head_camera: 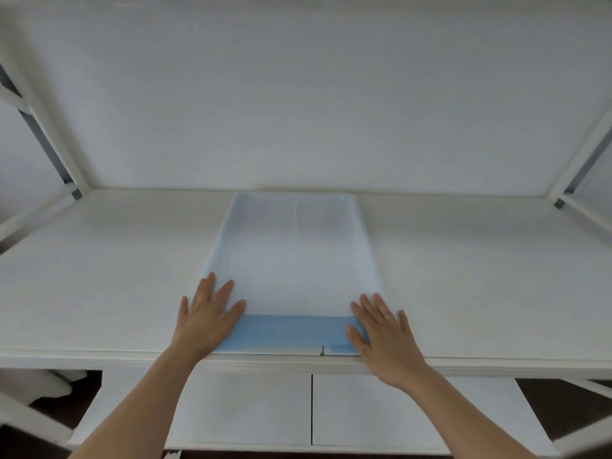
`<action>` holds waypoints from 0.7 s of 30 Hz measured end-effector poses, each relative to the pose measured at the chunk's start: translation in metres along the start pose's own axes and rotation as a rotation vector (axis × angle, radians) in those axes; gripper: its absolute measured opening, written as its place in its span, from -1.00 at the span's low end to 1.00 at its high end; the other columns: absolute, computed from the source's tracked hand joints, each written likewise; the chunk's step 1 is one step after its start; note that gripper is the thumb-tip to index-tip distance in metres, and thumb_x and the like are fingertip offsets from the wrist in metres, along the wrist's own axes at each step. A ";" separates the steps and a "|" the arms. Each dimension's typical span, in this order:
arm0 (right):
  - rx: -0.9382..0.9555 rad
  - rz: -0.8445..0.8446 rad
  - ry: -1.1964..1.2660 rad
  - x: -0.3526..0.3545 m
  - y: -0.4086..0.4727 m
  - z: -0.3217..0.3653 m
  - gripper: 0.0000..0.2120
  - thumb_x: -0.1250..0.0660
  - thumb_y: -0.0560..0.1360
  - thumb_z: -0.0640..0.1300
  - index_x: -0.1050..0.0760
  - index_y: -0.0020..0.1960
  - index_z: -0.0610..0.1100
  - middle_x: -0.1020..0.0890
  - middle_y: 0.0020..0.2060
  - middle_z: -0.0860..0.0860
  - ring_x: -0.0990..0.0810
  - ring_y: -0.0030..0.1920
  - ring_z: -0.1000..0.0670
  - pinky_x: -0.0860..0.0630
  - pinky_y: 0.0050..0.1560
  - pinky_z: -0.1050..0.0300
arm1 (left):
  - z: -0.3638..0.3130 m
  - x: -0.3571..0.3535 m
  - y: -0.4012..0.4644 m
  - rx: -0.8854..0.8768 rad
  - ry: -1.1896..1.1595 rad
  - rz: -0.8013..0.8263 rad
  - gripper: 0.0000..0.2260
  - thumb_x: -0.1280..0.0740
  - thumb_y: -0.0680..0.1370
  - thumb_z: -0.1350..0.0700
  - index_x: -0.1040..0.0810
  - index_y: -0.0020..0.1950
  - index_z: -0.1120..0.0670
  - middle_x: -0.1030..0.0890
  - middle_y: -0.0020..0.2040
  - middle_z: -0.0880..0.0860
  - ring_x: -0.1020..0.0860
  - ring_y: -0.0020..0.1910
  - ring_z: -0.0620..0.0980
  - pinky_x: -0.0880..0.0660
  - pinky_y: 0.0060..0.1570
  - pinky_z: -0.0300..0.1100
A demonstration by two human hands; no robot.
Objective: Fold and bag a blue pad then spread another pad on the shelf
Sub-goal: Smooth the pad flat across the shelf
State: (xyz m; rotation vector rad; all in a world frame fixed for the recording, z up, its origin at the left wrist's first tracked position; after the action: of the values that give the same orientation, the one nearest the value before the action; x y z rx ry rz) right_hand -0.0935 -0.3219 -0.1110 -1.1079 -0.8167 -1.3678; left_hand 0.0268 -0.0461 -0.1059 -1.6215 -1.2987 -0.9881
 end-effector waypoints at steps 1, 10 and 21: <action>0.016 0.016 0.007 0.003 -0.002 0.000 -0.23 0.27 0.41 0.40 0.08 0.55 0.10 0.16 0.53 0.19 0.32 0.49 0.16 0.29 0.49 -0.01 | 0.005 0.008 0.000 0.061 -0.154 -0.030 -0.49 -0.13 0.60 -0.16 -0.12 0.53 -0.10 0.05 0.57 0.07 0.06 0.54 0.04 0.09 0.50 0.00; -0.414 -0.250 0.754 0.035 -0.022 -0.060 -0.62 -0.35 0.52 -0.12 -0.46 0.32 -0.16 -0.56 -0.04 -0.02 -0.51 0.02 -0.01 -0.35 0.11 0.22 | 0.065 0.031 -0.017 0.417 -0.616 -0.170 -0.59 -0.42 0.46 0.18 -0.48 0.27 0.27 -0.58 0.12 0.22 -0.52 0.10 0.22 -0.42 0.12 -0.02; -0.486 -0.317 0.828 0.031 -0.016 -0.069 -0.73 -0.33 0.41 -0.36 -0.58 0.05 -0.12 -0.65 -0.10 -0.08 -0.59 -0.11 -0.07 -0.44 -0.18 0.22 | 0.046 0.033 -0.009 0.227 -0.559 -0.182 -0.91 -0.38 0.43 0.30 -0.58 -0.20 0.12 -0.64 -0.22 0.12 -0.56 -0.18 0.14 -0.40 -0.20 -0.14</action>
State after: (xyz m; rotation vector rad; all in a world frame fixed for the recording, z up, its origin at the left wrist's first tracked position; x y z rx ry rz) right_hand -0.1170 -0.3950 -0.1014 -0.6485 -0.0396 -2.1476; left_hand 0.0268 0.0090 -0.0910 -1.6803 -1.8841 -0.4677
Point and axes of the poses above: each hand's wrist, its own y-axis towards the middle knuckle, its own x-axis out of the back of the hand, z = x × y, the point moved 10 cm from there along y, towards the middle knuckle
